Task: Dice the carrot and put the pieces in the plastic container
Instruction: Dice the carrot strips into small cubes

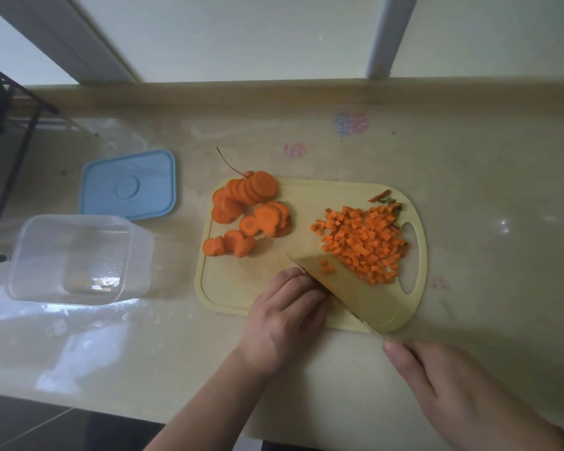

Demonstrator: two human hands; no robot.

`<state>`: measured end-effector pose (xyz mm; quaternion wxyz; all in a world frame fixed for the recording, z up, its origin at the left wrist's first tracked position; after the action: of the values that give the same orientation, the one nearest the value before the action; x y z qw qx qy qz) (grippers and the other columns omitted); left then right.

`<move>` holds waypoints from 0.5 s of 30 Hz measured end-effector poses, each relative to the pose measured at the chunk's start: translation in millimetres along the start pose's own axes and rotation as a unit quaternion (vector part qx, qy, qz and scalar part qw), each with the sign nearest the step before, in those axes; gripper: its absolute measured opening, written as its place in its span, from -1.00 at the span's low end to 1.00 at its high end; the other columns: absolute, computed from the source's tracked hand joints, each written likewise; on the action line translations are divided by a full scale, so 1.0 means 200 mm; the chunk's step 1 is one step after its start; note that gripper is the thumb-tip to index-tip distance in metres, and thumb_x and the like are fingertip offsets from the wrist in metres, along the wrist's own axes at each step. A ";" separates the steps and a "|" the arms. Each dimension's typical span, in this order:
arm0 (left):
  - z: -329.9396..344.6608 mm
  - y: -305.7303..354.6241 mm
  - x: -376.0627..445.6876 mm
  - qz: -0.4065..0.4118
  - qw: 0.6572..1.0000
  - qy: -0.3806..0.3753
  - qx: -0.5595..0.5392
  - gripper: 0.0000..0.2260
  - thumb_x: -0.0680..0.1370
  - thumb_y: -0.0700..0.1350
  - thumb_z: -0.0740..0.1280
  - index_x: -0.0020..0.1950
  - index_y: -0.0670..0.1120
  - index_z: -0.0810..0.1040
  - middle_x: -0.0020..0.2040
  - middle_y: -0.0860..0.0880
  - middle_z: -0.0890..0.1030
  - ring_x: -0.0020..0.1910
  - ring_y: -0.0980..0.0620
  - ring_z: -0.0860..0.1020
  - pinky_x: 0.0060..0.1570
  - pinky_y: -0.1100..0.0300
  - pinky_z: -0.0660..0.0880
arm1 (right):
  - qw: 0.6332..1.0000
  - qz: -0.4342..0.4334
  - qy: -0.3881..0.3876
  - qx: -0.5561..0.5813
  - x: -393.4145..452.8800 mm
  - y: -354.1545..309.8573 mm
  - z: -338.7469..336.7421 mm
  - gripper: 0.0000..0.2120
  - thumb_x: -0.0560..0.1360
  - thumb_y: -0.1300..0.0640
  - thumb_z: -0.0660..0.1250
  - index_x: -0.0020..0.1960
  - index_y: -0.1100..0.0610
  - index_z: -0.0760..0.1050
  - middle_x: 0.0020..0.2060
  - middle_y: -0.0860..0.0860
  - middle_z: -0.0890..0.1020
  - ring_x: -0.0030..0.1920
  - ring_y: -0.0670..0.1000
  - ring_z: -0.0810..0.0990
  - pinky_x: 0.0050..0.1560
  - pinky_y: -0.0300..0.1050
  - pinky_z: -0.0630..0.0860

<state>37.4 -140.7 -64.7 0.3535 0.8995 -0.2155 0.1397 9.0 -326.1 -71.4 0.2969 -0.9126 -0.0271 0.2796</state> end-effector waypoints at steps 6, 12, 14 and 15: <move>-0.01 0.01 0.00 0.005 1.000 0.002 0.006 -0.90 0.48 -0.27 0.54 -0.04 -0.25 0.70 -0.03 -0.15 0.65 0.03 -0.16 0.61 0.14 0.07 0.55 | 0.999 -0.037 0.010 0.033 0.10 -0.06 -0.03 -0.36 0.52 -0.40 -0.13 -0.40 0.09 0.30 -0.45 -0.02 0.51 -0.44 -0.05 0.47 -0.31 -0.03 0.36; -0.01 0.02 -0.01 0.016 1.000 0.013 0.023 -0.90 0.47 -0.28 0.56 -0.07 -0.26 0.69 -0.07 -0.15 0.64 -0.04 -0.18 0.59 0.10 0.06 0.54 | 0.998 -0.024 0.016 0.055 0.05 -0.01 -0.06 -0.31 0.44 -0.45 -0.12 -0.37 0.16 0.29 -0.47 0.05 0.47 -0.45 -0.03 0.44 -0.35 -0.13 0.31; -0.01 0.02 -0.01 0.017 1.000 0.009 0.022 -0.90 0.47 -0.28 0.56 -0.06 -0.25 0.69 -0.06 -0.15 0.64 -0.03 -0.18 0.59 0.11 0.06 0.54 | 0.998 -0.020 0.006 0.058 0.03 -0.01 -0.04 -0.28 0.42 -0.46 -0.13 -0.33 0.18 0.35 -0.40 0.11 0.52 -0.42 -0.02 0.47 -0.29 -0.07 0.36; -0.01 0.02 -0.01 0.016 1.000 0.006 0.019 -0.89 0.47 -0.28 0.56 -0.06 -0.25 0.69 -0.04 -0.15 0.65 -0.01 -0.17 0.60 0.12 0.06 0.54 | 0.998 -0.015 0.001 0.059 0.02 -0.01 -0.03 -0.26 0.41 -0.48 -0.13 -0.31 0.19 0.36 -0.38 0.12 0.53 -0.40 -0.02 0.48 -0.27 -0.05 0.37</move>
<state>33.5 -140.3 -62.2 0.3352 0.9016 -0.2253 0.1549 16.1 -326.6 -69.1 0.3541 -0.8935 -0.0242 0.2752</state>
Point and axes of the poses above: each hand's wrist, its own x-axis towards the middle knuckle, its own z-axis out of the palm, y = z × x, the point moved 10 cm from there along x, towards the middle knuckle
